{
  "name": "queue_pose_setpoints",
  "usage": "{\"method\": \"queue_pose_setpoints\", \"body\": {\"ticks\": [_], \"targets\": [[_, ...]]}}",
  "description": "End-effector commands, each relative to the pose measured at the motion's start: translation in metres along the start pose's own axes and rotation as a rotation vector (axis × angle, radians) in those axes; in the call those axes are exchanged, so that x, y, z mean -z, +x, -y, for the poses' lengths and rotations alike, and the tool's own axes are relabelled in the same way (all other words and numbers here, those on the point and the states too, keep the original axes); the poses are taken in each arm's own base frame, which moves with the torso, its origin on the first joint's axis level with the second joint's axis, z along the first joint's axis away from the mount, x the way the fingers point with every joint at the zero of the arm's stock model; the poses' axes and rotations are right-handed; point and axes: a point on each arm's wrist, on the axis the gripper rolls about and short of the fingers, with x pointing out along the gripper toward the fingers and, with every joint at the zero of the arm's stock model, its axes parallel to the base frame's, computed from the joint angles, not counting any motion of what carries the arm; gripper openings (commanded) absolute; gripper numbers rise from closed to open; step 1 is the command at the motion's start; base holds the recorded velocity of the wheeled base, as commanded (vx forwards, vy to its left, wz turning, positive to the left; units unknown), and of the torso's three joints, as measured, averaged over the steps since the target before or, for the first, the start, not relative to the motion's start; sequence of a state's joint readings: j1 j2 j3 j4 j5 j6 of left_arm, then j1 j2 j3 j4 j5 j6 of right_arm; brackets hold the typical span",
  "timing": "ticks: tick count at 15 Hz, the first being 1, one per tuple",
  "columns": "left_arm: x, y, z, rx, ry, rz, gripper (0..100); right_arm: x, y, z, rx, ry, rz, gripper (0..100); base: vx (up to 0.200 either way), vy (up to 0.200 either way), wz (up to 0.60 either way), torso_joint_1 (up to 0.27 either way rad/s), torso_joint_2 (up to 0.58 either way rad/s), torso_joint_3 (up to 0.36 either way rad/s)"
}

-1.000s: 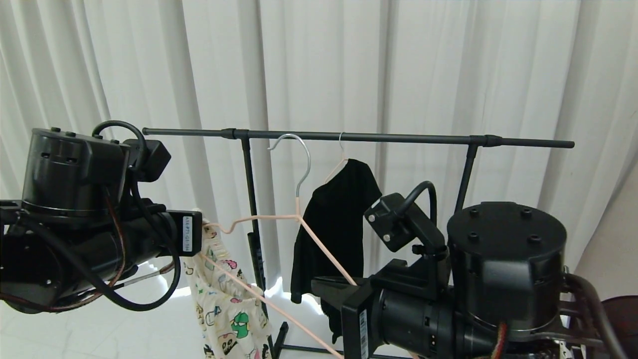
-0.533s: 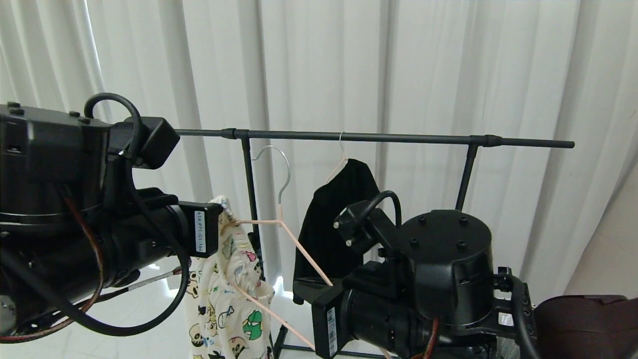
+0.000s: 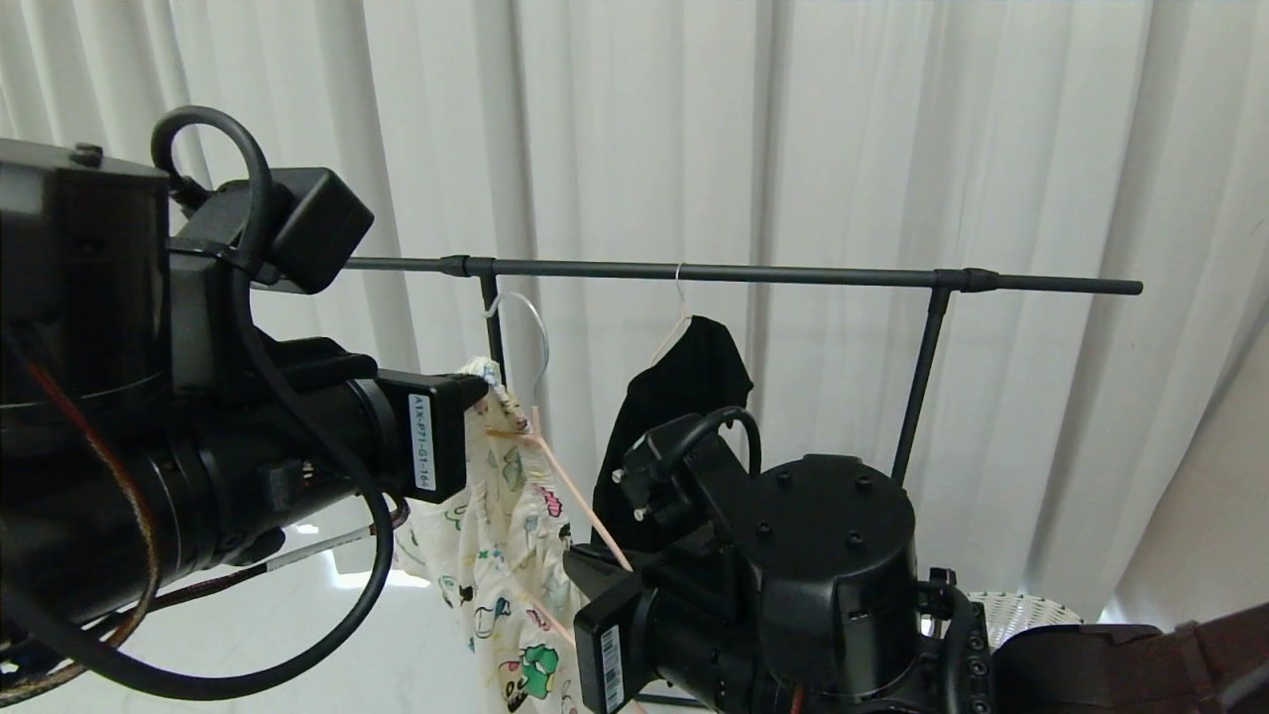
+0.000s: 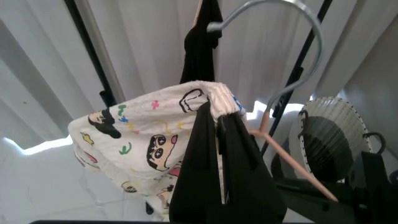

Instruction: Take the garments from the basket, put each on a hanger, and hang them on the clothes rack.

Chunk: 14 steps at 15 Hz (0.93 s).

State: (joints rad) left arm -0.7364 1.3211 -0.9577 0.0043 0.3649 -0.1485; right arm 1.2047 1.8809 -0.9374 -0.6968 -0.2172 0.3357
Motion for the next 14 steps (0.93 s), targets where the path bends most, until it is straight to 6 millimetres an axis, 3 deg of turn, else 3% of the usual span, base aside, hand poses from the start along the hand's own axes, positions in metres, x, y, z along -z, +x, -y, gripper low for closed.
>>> {"method": "queue_pose_setpoints", "body": {"ticks": [1,3,4,14], "targets": [[-0.001,-0.001,-0.001,-0.012,-0.003,0.005,0,0.001,0.0,-0.001,0.026,-0.023,0.013,0,0.0,0.0,0.0,0.0,0.0,0.0],[-0.004,0.0,-0.002,-0.045,-0.007,0.017,0,-0.001,-0.001,0.0,0.064,-0.024,0.054,0,0.0,0.0,0.0,0.0,0.0,0.0],[-0.004,0.0,-0.004,-0.054,-0.009,0.018,100,-0.003,-0.001,-0.001,0.067,-0.023,0.069,0,0.0,0.0,0.0,0.0,0.0,0.0],[-0.014,-0.003,-0.005,-0.07,-0.025,0.056,100,-0.022,-0.012,-0.002,0.118,-0.091,0.208,0,0.0,0.0,0.0,0.0,0.0,0.0]]}}
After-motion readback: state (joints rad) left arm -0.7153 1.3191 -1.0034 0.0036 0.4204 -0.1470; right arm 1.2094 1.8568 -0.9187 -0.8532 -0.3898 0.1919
